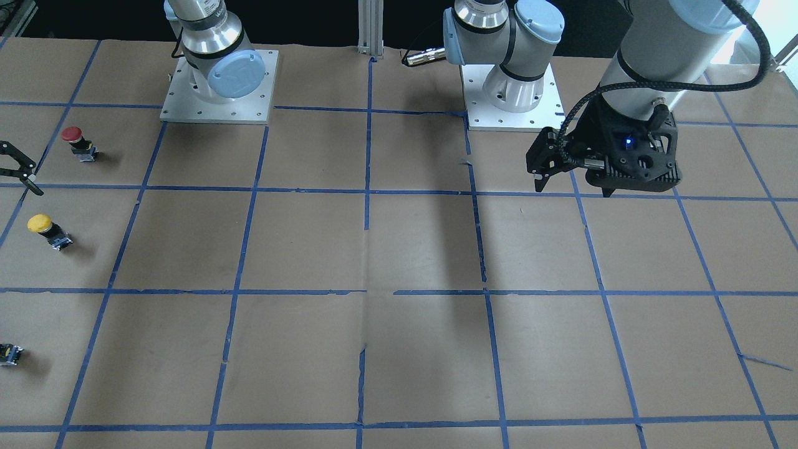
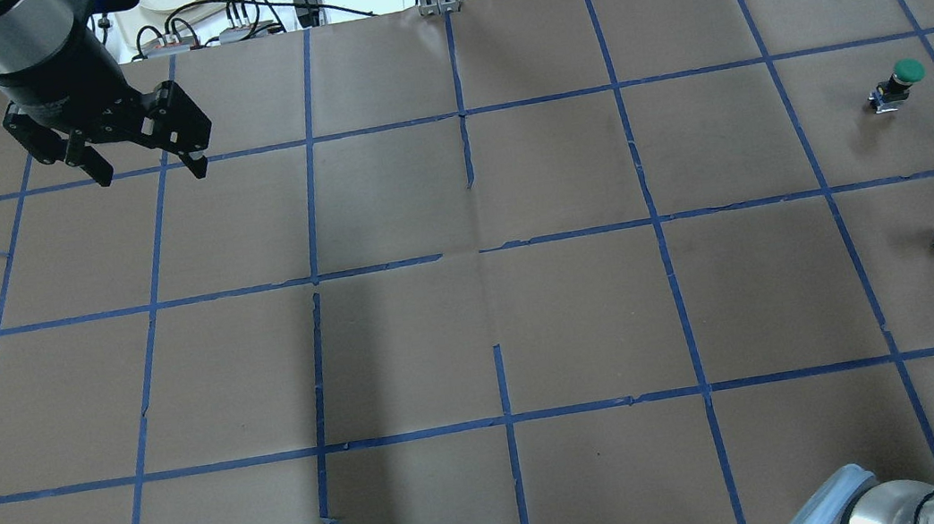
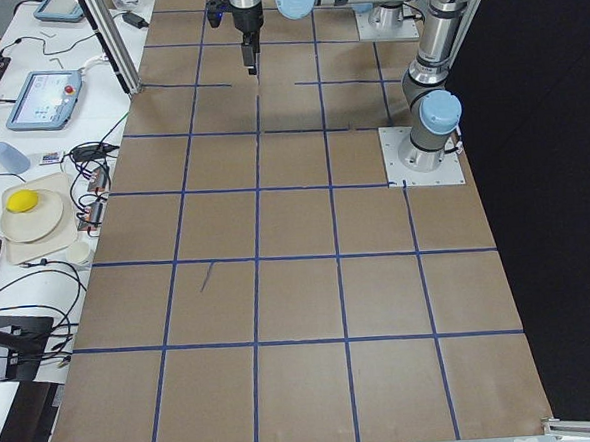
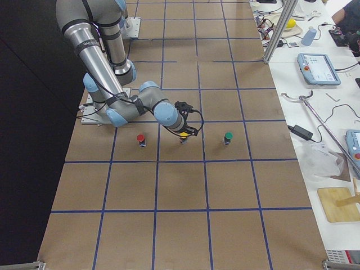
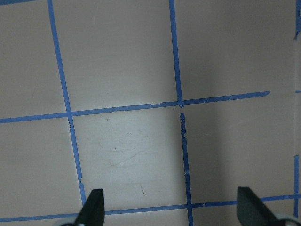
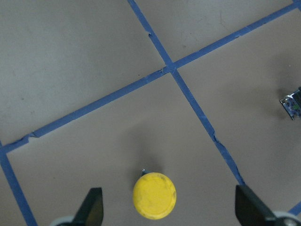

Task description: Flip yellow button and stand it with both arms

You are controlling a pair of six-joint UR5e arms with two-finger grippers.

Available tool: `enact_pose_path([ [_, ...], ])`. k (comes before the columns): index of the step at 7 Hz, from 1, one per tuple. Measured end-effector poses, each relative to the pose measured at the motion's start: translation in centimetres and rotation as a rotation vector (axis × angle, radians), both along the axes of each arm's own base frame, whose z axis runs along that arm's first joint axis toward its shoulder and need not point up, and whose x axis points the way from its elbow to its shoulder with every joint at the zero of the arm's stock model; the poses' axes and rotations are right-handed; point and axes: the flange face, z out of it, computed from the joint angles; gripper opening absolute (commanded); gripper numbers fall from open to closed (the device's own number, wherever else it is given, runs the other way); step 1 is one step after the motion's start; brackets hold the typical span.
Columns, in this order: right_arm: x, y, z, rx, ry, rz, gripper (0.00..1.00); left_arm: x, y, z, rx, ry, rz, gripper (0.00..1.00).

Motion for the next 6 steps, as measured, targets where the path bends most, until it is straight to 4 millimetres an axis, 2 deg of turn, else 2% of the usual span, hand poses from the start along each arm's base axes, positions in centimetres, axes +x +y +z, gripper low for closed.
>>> enact_pose_path([
  [3, 7.0, 0.8, 7.2, 0.128, 0.037, -0.274, 1.0, 0.0, 0.0, 0.0, -0.001, 0.001, 0.0, 0.99],
  [6, 16.1, 0.7, 13.1, 0.326, 0.026, -0.696, 1.0, 0.2, -0.1, 0.2, -0.004, 0.002, 0.003, 0.99],
])
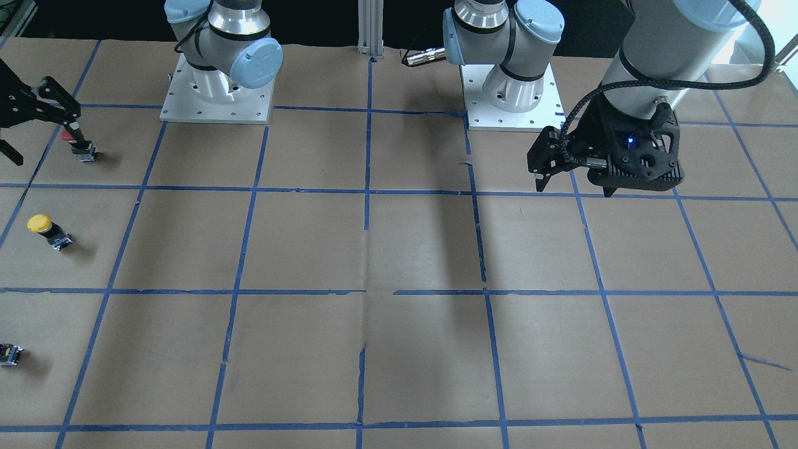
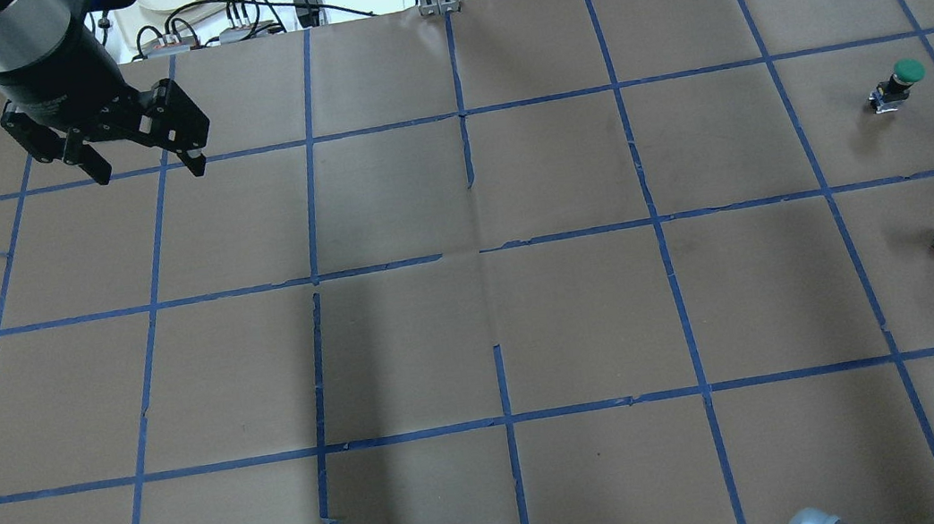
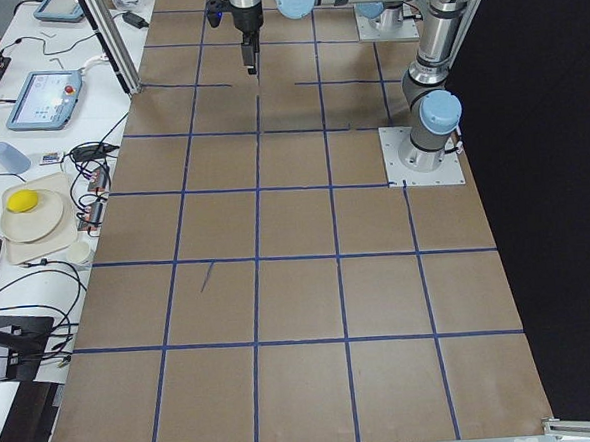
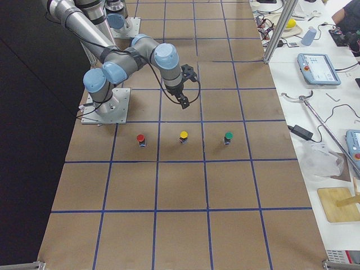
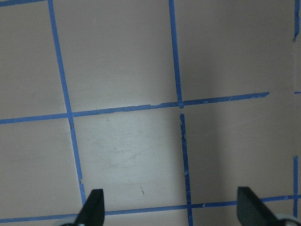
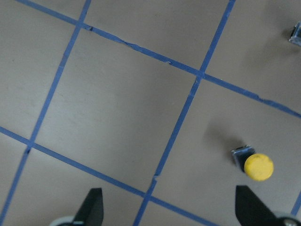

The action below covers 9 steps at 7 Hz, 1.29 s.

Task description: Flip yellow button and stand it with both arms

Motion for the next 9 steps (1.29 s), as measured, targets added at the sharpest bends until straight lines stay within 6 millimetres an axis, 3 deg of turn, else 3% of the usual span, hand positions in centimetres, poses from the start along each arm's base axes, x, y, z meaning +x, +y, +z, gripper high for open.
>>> enact_pose_path([
  [3, 10.9, -1.4, 4.7, 0.089, 0.035, -0.293, 1.0, 0.2, -0.1, 0.3, -0.006, 0.001, 0.003, 1.0],
  [5, 18.1, -1.3, 8.3, 0.089, 0.04, -0.408, 1.0, 0.3, -0.2, 0.7, -0.013, 0.003, 0.002, 0.99],
  [6, 20.9, -0.9, 10.3, 0.091, 0.035, -0.467, 1.0, 0.4, -0.3, 0.8, -0.016, 0.004, 0.001, 1.0],
  [7, 22.4, -0.8, 11.1, 0.118, 0.037, -0.5, 1.0, 0.4, -0.3, 0.9, -0.016, 0.004, 0.001, 0.99],
  [9, 23.2, -1.2, 10.1, 0.161, 0.074, -0.518, 1.0, 0.4, -0.4, 0.8, -0.015, 0.007, 0.001, 0.99],
])
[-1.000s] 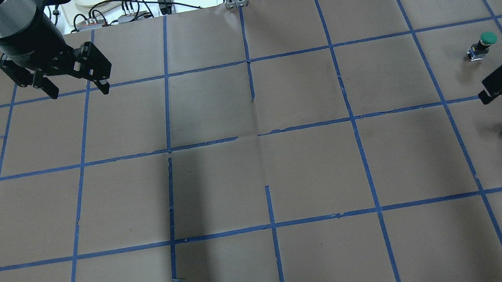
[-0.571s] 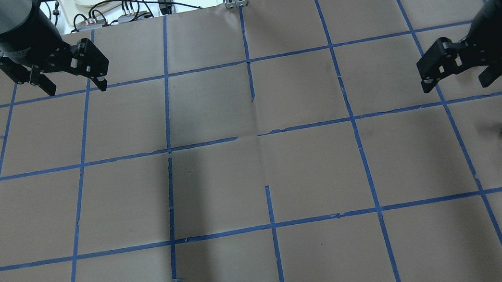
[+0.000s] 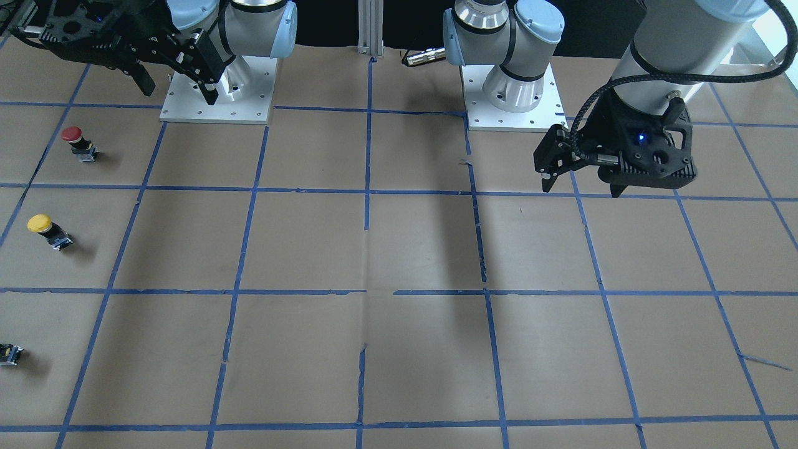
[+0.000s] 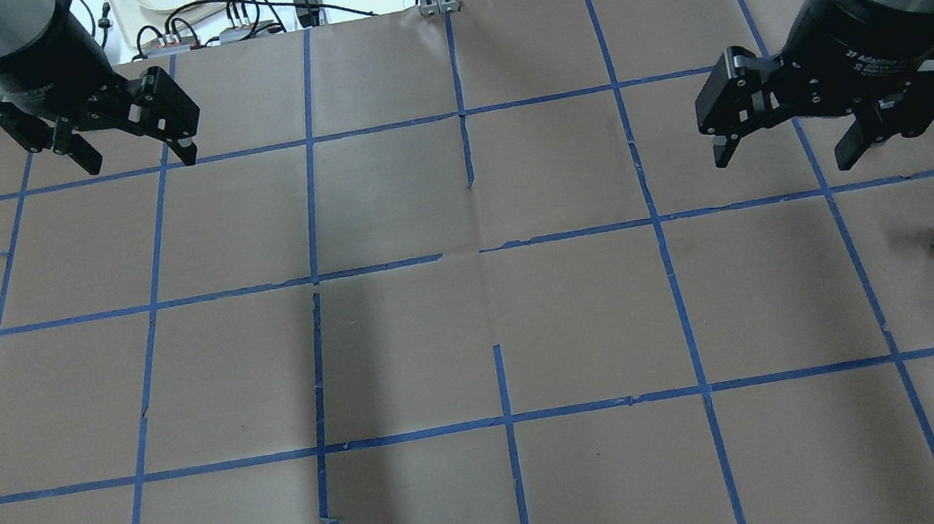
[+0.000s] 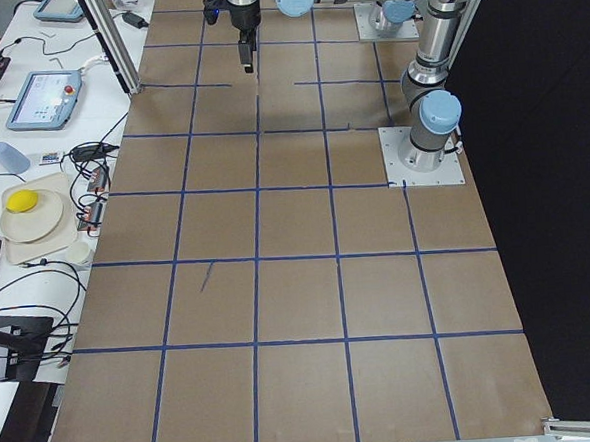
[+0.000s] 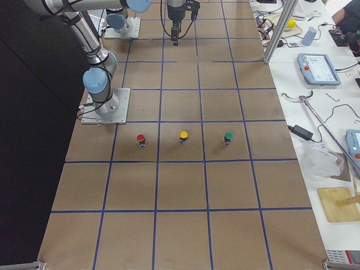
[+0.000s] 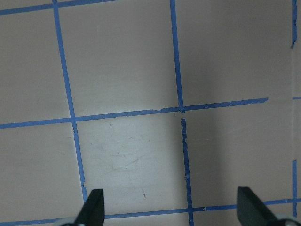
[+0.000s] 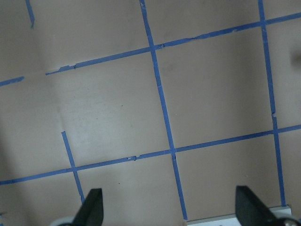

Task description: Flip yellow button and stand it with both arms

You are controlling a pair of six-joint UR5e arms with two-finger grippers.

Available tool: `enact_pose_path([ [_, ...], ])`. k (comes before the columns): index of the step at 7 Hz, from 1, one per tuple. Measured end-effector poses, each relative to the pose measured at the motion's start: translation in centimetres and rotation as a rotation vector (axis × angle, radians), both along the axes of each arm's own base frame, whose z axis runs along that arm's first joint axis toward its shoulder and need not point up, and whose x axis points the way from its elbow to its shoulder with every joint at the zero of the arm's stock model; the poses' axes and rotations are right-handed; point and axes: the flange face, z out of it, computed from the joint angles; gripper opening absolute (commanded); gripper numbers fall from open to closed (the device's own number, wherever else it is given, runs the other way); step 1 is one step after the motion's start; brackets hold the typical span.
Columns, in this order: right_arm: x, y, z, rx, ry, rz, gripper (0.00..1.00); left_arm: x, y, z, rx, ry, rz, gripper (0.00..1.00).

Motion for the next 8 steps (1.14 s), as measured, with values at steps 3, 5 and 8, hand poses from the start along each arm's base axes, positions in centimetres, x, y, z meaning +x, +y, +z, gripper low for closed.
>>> enact_pose_path([
  [3, -0.54, -0.26, -1.15, 0.004, 0.065, 0.012, 1.0, -0.11, -0.41, -0.06, 0.001, 0.022, 0.003, 0.99],
  [5, -0.65, -0.14, -0.98, -0.006, 0.077, 0.013, 1.0, -0.27, -0.62, 0.08, 0.008, 0.018, 0.001, 0.99],
  [8, -0.58, -0.01, -0.87, -0.009, 0.071, 0.012, 1.0, -0.8, -0.24, 0.22, 0.027, 0.013, -0.007, 1.0],
])
